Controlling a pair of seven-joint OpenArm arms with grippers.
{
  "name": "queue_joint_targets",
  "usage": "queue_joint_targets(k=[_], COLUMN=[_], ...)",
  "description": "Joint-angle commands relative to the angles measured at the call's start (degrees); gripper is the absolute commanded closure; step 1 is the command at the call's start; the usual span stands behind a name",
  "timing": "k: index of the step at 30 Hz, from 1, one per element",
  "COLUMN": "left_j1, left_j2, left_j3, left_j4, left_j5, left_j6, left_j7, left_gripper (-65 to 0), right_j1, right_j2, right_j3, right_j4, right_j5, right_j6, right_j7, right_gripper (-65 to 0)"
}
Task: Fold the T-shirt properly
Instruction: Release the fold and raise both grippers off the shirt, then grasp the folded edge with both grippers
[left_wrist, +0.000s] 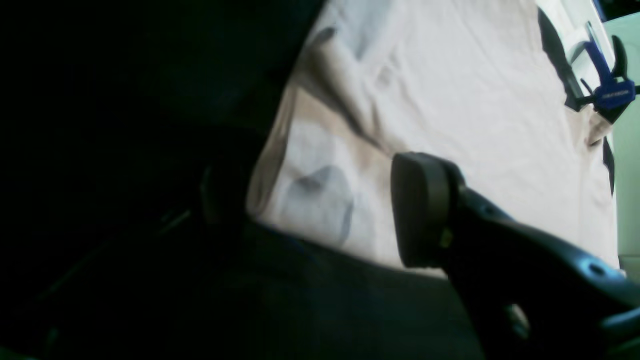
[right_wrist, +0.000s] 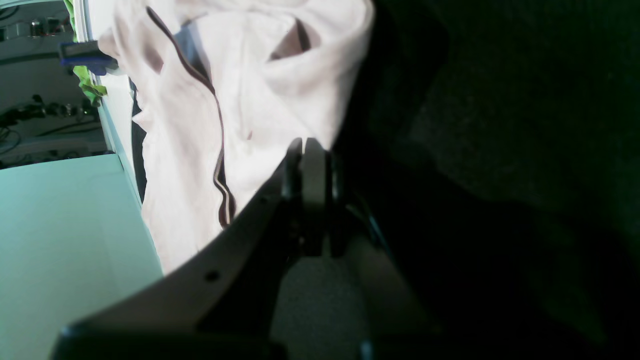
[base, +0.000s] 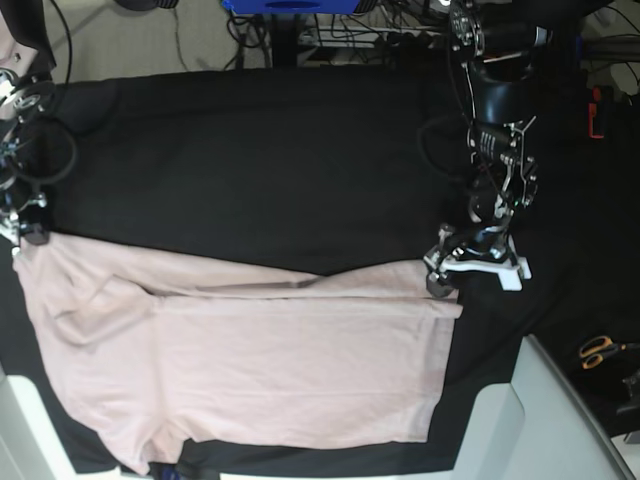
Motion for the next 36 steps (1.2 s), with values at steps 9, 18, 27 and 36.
queue_joint_targets(k=[9,18,27,36], left_j1=[-2.67,-5.57,-1.26,5.77], left_j2=[1.50,1.06,-2.46,-4.04], left_j3=[0.09,0.09,0.71,0.62], left_j4=[-3.20,-11.46,0.40,10.43], left_j5=[0.80,1.06,1.15,1.15], left_j6=[1.20,1.20,1.20,1.20], left_j7=[2.93,-1.64,9.87,14.36], left_gripper=[-43.3,0.0,0.0,0.0], right_j1=[0.73,0.73,-0.06,-3.14], right_j2=[1.45,1.45,4.27,4.35], right_j3=[-0.14,-0.23,-9.37,-9.90], right_j4=[0.86,0.95,5.52,9.83], right_j5=[1.02,0.85,0.85,0.85], right_j6=[0.95,0.95,1.04,1.04], right_j7=[0.67,0.67,0.58,-0.12], right_gripper=[-0.6,-0.6,-0.6,-0.6])
